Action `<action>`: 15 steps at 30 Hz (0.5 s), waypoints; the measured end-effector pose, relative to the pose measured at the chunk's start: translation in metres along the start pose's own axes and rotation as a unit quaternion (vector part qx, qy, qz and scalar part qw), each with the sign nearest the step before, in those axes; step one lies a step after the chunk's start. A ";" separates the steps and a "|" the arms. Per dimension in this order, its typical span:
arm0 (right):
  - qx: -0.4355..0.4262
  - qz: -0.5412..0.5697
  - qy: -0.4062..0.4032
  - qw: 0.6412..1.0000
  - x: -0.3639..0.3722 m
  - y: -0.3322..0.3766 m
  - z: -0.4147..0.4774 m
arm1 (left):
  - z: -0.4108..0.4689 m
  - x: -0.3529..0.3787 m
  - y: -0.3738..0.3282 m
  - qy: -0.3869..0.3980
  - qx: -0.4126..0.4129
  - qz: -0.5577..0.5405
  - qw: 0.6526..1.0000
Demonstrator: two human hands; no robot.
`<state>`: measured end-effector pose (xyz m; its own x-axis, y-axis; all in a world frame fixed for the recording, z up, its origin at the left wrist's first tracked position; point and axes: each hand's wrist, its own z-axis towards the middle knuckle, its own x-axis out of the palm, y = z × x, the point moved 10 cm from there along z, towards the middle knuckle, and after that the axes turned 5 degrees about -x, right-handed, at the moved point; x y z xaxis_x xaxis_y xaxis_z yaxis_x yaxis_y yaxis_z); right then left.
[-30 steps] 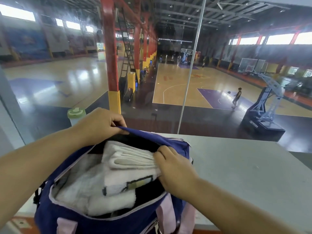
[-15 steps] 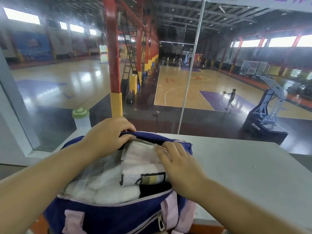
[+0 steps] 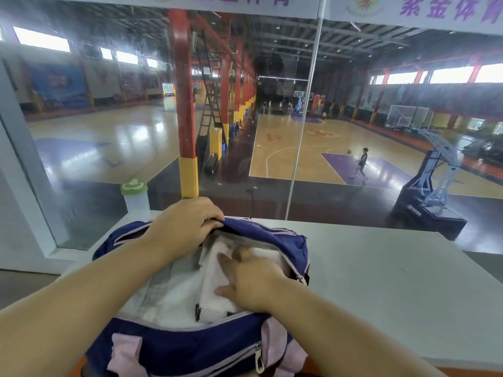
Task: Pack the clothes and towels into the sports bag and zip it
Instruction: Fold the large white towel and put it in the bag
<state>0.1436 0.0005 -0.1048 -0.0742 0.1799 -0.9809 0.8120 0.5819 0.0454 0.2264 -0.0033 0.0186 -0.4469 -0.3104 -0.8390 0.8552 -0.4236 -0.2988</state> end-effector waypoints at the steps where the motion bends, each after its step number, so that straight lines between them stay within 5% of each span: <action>1: -0.006 -0.003 0.022 1.000 0.006 0.000 -0.002 | 0.002 -0.001 0.001 0.000 -0.003 0.000 1.000; 11: 0.014 0.032 0.063 0.997 0.024 -0.001 -0.017 | 0.001 0.009 0.003 0.008 -0.016 -0.004 1.000; 15: 0.001 0.016 0.040 0.999 0.022 0.004 -0.025 | -0.034 0.030 0.015 0.077 -0.019 0.008 0.997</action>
<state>0.1311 0.0268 -0.1210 -0.0939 0.2623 -0.9604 0.8161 0.5728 0.0766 0.2347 0.0099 -0.0262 -0.3906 -0.1805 -0.9027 0.8719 -0.3871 -0.2999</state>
